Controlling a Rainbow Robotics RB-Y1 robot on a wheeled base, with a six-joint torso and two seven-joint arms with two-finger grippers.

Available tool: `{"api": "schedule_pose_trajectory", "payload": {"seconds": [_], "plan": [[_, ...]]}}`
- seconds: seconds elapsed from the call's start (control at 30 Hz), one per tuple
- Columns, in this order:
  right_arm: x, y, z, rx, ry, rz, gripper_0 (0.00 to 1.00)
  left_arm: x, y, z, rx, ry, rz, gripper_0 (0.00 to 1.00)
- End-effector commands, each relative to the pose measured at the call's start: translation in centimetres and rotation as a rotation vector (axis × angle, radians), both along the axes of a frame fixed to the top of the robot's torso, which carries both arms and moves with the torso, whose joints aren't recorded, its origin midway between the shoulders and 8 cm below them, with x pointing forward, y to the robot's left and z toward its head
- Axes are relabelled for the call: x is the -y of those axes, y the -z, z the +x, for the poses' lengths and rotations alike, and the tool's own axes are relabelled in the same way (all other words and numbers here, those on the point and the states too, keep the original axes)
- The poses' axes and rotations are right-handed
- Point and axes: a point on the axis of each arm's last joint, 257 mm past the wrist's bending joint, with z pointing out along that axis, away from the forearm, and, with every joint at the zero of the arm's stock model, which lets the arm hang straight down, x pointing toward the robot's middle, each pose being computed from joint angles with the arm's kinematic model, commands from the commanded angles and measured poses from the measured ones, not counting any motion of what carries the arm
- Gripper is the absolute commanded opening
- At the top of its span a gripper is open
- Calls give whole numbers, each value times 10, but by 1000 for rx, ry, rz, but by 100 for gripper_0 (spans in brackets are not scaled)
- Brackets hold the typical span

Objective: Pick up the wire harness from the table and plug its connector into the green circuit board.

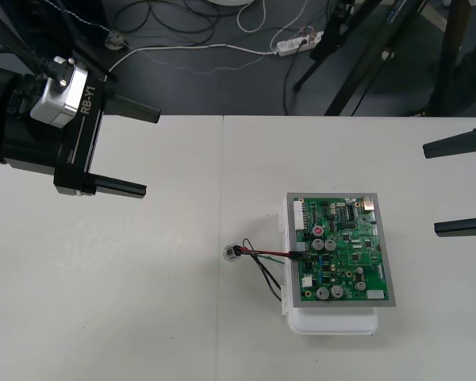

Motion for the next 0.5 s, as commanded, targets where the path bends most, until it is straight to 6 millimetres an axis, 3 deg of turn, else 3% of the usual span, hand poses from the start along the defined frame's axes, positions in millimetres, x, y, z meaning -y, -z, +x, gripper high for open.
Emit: {"api": "schedule_pose_trajectory", "payload": {"seconds": [0.03,0.5], "plan": [[-10,-6,-2,67,-59,-19,100,0,-12,7,27,-32,11,90],[-10,-6,-2,67,-59,-19,100,0,-12,7,27,-32,11,90]]}}
